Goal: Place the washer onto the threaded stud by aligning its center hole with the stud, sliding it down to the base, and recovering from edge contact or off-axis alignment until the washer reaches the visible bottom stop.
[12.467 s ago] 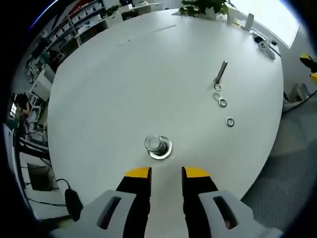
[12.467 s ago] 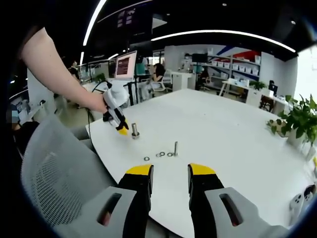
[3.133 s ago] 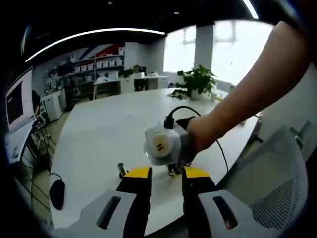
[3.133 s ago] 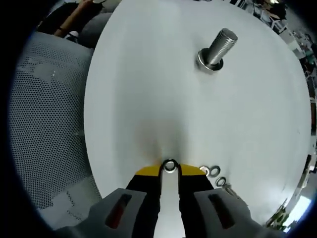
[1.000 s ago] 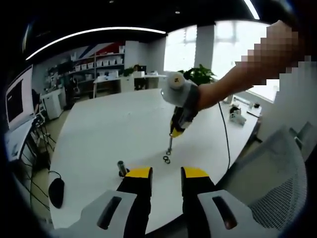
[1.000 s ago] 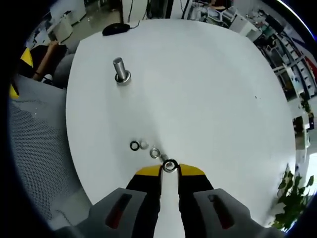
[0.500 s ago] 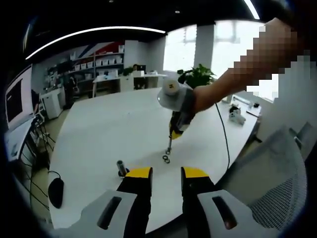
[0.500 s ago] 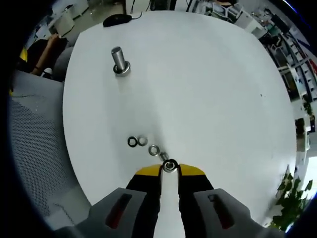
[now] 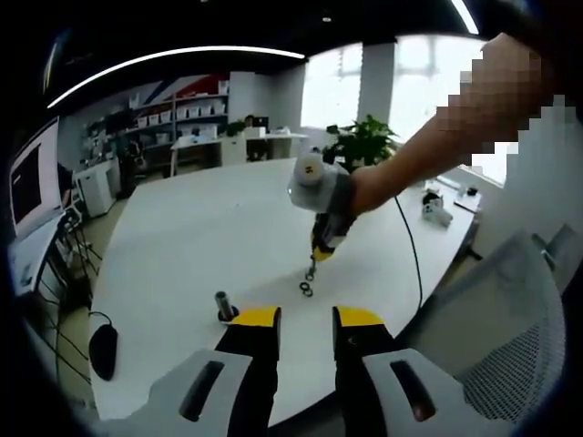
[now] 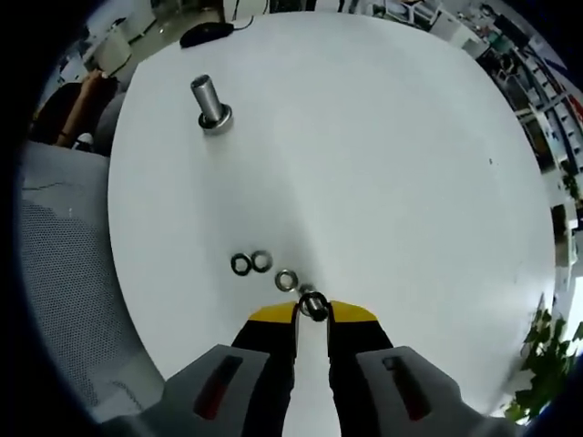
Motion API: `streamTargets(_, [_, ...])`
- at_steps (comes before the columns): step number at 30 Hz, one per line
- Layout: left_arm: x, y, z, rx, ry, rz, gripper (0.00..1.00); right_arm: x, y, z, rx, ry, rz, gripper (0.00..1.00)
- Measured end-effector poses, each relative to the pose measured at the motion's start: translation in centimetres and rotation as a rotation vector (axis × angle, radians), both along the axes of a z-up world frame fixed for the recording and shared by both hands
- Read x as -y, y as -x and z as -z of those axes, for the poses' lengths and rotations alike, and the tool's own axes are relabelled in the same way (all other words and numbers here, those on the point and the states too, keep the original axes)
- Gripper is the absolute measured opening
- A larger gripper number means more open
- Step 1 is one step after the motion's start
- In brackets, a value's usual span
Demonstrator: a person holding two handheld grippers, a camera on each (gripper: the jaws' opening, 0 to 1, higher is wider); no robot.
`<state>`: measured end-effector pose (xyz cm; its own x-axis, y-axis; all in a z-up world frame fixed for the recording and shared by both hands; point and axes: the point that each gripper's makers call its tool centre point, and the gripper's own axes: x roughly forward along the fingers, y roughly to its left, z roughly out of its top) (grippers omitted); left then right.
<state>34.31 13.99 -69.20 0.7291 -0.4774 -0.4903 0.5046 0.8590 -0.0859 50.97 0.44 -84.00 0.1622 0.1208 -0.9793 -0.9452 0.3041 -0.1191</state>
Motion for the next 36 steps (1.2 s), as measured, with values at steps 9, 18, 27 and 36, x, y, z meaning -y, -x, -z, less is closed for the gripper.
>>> streamTargets(9, [-0.1, -0.1, 0.3, -0.009, -0.01, -0.003, 0.2, 0.6, -0.1, 1.4, -0.02, 0.01, 0.022, 0.13])
streamTargets(18, [-0.1, -0.1, 0.5, -0.022, -0.02, -0.006, 0.2, 1.4, 0.2, 2.2, -0.035, 0.016, 0.035, 0.14])
streamTargets(27, [-0.4, -0.1, 0.7, -0.029, -0.027, -0.016, 0.2, 1.4, -0.2, 2.3, -0.048, -0.011, 0.058, 0.14])
streamTargets(36, [-0.5, -0.2, 0.9, -0.038, -0.031, -0.024, 0.2, 1.6, 0.1, 1.8, -0.042, -0.041, 0.084, 0.14])
